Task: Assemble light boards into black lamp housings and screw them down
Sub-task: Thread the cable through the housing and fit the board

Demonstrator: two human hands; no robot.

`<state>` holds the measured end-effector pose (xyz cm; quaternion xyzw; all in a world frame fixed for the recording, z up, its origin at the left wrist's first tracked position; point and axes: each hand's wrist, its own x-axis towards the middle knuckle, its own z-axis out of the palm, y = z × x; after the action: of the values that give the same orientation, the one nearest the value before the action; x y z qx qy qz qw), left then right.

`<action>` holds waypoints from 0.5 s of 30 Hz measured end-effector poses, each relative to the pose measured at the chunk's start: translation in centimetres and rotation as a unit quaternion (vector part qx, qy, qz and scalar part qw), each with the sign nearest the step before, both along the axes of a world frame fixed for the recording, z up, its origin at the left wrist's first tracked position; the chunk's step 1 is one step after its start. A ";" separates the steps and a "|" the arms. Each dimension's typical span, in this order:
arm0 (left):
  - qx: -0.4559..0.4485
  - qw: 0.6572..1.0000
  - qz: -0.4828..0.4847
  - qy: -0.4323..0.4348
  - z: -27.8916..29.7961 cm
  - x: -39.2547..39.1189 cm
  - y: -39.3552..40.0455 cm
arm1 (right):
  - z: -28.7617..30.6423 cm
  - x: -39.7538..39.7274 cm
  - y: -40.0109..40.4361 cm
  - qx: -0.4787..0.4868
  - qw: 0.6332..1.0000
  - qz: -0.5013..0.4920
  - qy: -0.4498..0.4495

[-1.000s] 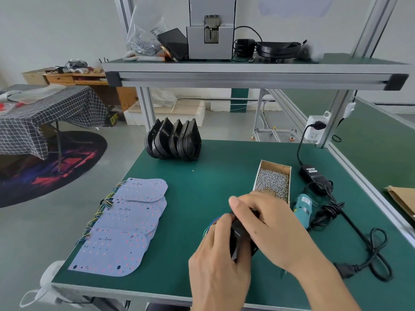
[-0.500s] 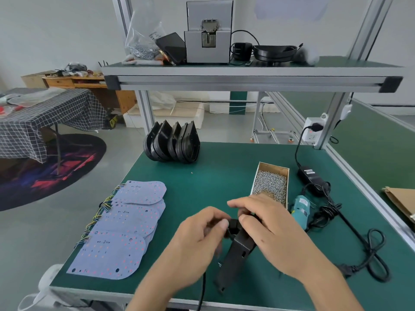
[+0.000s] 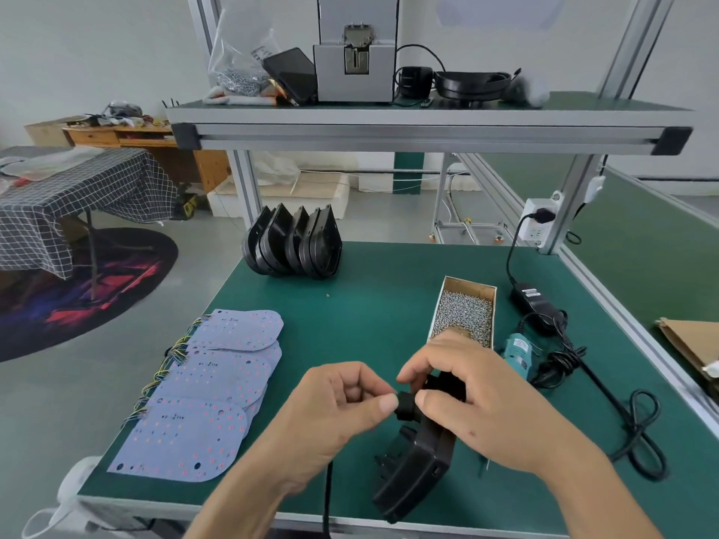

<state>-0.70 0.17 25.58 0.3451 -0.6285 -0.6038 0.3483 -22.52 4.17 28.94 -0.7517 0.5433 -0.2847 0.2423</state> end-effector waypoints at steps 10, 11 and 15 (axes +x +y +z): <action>-0.051 0.996 0.072 -0.005 -0.9 -0.6 0.2 | -0.6 -0.1 -0.4 -0.009 0.999 0.014 -0.031; -0.046 0.996 0.074 -0.001 -0.9 -0.7 0.1 | -0.7 -0.2 -0.4 -0.011 0.999 0.016 -0.039; -0.027 0.997 0.075 0.011 -1.0 -0.8 -0.3 | -1.2 -0.3 -0.2 -0.018 0.995 0.021 -0.098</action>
<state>-1.52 -0.09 24.61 0.3750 -0.6127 -0.5626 0.4091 -22.84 3.97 27.73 -0.7357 0.4958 -0.3617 0.2864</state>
